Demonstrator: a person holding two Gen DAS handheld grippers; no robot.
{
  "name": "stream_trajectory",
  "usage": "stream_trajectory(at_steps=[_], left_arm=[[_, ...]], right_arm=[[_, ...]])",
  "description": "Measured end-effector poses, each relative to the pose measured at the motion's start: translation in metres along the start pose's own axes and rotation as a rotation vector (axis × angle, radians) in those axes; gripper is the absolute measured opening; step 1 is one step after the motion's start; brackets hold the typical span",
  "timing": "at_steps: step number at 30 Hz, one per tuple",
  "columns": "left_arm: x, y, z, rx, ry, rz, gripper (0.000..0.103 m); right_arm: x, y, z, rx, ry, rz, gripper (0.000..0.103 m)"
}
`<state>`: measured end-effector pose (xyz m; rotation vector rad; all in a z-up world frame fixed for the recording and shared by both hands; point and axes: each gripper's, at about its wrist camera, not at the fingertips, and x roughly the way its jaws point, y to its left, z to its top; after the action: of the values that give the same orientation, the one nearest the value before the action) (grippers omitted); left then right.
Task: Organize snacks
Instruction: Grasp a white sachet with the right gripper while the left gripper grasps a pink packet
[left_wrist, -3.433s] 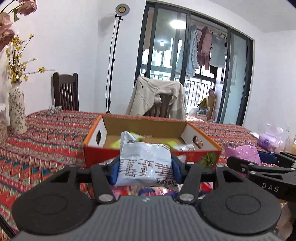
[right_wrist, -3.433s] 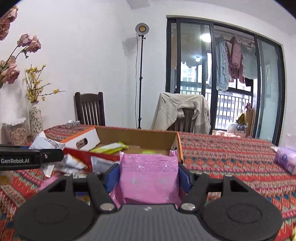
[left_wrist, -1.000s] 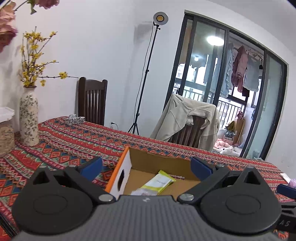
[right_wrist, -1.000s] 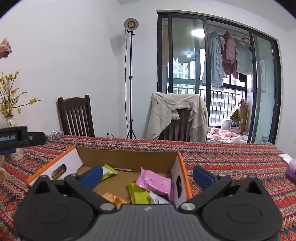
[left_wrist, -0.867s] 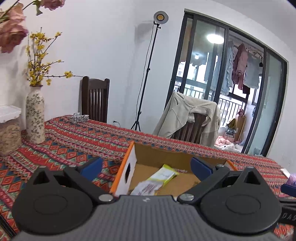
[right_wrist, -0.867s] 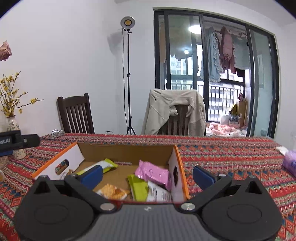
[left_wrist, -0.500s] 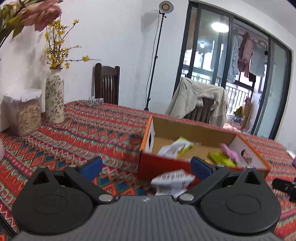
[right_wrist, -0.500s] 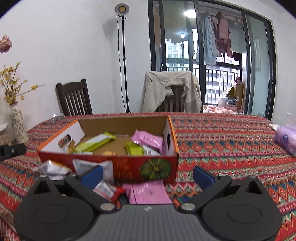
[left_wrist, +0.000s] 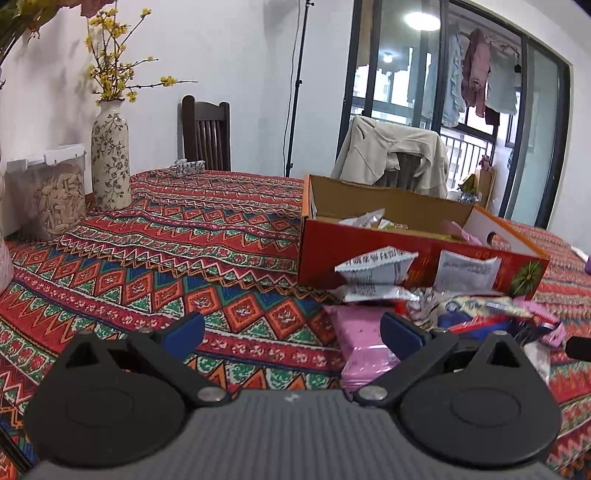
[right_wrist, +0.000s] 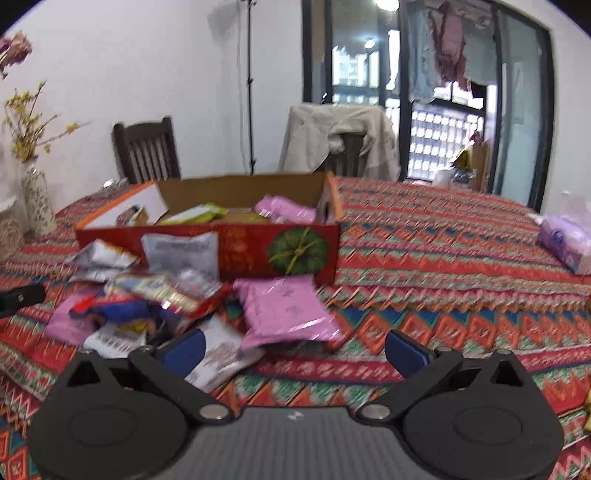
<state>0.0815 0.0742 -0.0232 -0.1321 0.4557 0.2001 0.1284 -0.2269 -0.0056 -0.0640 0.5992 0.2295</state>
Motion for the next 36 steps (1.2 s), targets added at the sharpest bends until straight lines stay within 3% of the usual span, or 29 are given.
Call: stream_trajectory(at_steps=[7, 11, 15, 19, 26, 29, 32, 34, 36], left_arm=[[-0.005, 0.001, -0.005, 0.003, -0.039, -0.04, 0.103], [-0.009, 0.002, -0.006, -0.001, -0.056, -0.052, 0.103], [-0.01, 0.001, -0.007, 0.005, -0.064, -0.053, 0.103], [-0.009, 0.003, -0.007, -0.015, -0.058, -0.056, 0.103], [-0.008, 0.006, -0.006, -0.031, -0.042, -0.069, 0.103], [-0.007, 0.003, -0.006, -0.013, -0.032, -0.069, 0.103], [-0.006, 0.0, -0.007, -0.001, -0.028, -0.061, 0.103], [-0.006, 0.0, -0.007, -0.003, -0.023, -0.063, 0.103], [-0.003, 0.002, -0.007, -0.007, -0.007, -0.066, 0.103]], right_arm=[[0.016, 0.034, 0.001, 0.033, 0.05, 0.046, 0.103], [0.031, 0.052, 0.004, 0.004, 0.075, 0.019, 0.103], [0.047, 0.055, 0.008, 0.03, 0.105, -0.054, 0.103], [0.053, 0.054, 0.001, 0.032, 0.136, -0.073, 0.103], [0.032, 0.046, -0.014, -0.012, 0.117, -0.037, 0.095], [0.026, 0.039, -0.018, 0.003, 0.103, -0.023, 0.088], [0.021, 0.038, -0.02, -0.005, 0.08, -0.015, 0.068], [0.016, 0.039, -0.022, -0.019, 0.065, 0.006, 0.045], [0.012, 0.04, -0.023, -0.036, 0.056, 0.025, 0.044]])
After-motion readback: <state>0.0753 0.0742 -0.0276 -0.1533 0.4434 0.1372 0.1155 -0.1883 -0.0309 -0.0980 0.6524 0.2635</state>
